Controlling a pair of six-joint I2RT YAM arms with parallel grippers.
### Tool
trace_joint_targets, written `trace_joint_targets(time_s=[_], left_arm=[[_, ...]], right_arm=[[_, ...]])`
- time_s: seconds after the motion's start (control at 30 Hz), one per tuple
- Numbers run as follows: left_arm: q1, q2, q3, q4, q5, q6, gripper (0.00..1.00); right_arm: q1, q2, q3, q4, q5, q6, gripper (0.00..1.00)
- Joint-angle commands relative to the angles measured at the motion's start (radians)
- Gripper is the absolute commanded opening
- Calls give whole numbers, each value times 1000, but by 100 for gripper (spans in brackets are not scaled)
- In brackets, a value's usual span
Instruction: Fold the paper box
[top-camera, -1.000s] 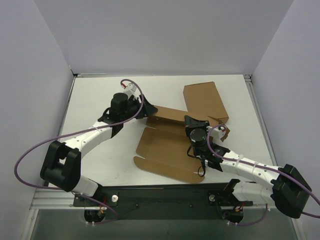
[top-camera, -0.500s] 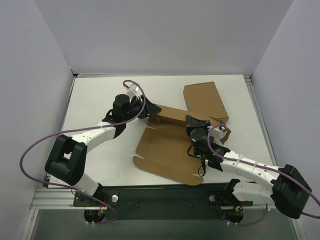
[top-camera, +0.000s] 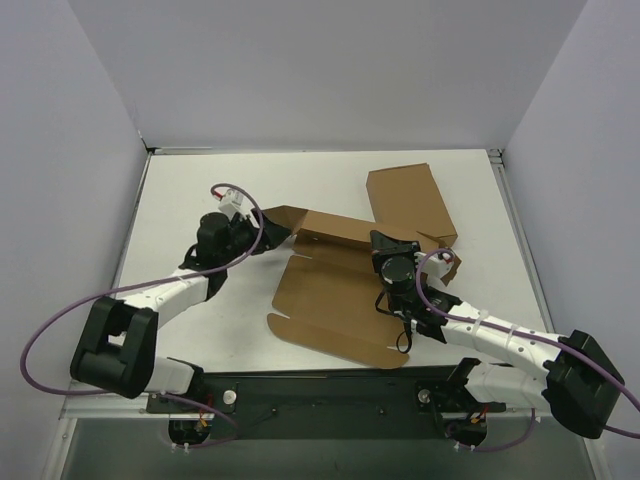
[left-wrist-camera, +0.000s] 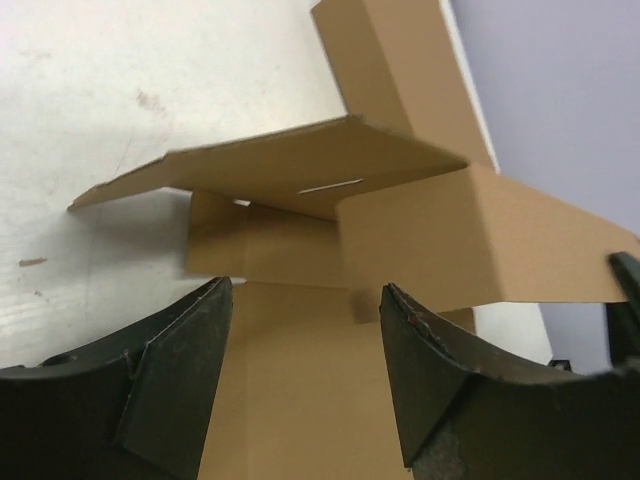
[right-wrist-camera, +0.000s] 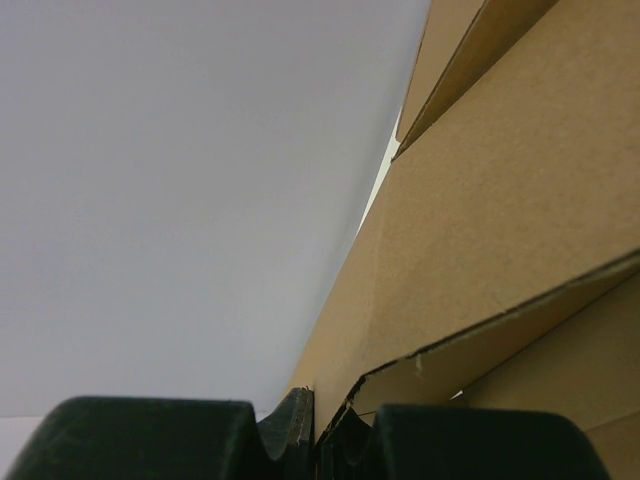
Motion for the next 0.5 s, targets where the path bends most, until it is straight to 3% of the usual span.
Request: trace_joint_targets(time_s=[0.0, 0.47], left_arm=[[0, 78, -24, 40, -29, 54, 69], [-57, 390, 54, 219, -60, 57, 64]], right_arm=[[-6, -11, -2, -61, 18, -48, 0], [-24, -6, -3, -67, 10, -49, 0]])
